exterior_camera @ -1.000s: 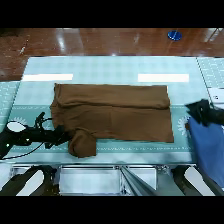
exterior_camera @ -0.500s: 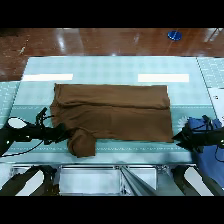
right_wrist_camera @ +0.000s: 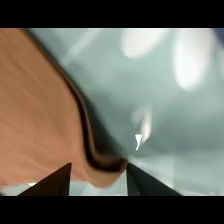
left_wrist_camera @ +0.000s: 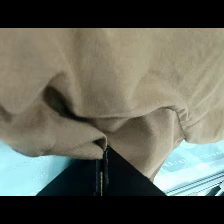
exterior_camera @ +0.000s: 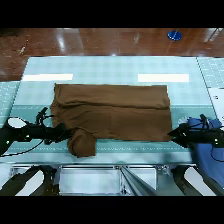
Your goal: Fold the shirts.
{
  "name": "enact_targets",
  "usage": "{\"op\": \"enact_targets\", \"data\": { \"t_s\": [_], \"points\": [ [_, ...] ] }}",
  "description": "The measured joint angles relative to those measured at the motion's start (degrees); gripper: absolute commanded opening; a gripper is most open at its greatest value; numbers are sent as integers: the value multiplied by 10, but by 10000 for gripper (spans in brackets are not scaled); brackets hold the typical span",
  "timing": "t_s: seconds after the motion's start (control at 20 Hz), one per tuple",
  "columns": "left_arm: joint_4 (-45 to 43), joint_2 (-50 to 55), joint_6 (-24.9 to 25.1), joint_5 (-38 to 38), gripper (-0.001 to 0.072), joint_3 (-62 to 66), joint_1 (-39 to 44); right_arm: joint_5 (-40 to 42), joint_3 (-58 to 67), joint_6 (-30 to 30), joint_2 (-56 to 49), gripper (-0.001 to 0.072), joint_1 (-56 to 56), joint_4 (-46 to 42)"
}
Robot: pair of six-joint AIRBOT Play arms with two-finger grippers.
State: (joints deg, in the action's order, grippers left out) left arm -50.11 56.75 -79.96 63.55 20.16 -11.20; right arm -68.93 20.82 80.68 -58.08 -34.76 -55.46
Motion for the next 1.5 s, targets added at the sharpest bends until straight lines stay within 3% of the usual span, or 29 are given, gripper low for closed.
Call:
{"op": "enact_targets", "data": {
  "t_s": [0.05,0.1,0.35,0.6,1.3,1.35,1.4,1.45,1.5],
  "points": [
    [0,0,0,-1,22,0,0,12,2,-10,-16,144,13,16],
    [0,0,0,-2,22,0,0,25,5,-22,-32,21,29,26],
    [0,0,0,19,22,42,-15,8,77,-76,-57,21,81,74],
    [1,26,0,42,22,174,-45,-23,215,-73,-75,20,93,67],
    [6,376,-39,120,22,596,-2,24,470,-56,-300,21,146,118],
    [7,391,-39,123,41,608,-1,26,480,-54,-314,51,147,118],
    [6,407,-38,124,215,617,0,34,488,-52,-326,282,151,121],
    [4,419,-38,122,515,623,2,47,493,-50,-336,418,155,121],
    [5,428,-36,115,508,628,5,62,497,-50,-344,420,159,122]
  ]
}}
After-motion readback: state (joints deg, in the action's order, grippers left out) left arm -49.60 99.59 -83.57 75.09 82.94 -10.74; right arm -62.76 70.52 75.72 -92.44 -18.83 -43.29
